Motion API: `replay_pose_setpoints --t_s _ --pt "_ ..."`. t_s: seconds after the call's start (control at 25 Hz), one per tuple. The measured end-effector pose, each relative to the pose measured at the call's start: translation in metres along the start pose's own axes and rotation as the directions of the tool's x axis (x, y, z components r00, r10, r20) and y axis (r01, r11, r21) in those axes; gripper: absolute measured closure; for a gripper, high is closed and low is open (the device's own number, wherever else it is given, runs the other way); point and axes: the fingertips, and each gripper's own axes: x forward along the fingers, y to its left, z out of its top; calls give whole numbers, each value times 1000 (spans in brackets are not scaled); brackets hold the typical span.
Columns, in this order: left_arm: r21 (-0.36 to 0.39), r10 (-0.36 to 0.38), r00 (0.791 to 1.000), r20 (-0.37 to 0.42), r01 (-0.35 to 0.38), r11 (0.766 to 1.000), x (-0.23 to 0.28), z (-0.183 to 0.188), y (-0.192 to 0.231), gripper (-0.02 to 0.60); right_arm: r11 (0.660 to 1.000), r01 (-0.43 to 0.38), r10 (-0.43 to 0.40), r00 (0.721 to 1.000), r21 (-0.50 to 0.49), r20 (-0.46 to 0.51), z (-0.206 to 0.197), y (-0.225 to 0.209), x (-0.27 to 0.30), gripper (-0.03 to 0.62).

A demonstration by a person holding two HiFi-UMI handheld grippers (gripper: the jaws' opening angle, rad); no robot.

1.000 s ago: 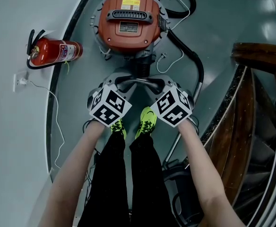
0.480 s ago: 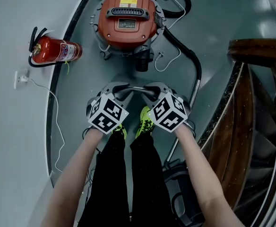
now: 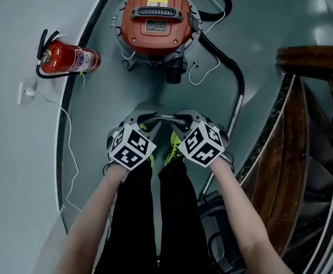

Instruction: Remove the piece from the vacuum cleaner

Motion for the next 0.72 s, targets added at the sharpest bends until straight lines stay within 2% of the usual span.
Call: replay_pose_setpoints --t_s 0.72 --pt "-3 -33 999 -40 33 999 34 -26 -6 500 999 -27 28 999 34 -23 -33 1 30 523"
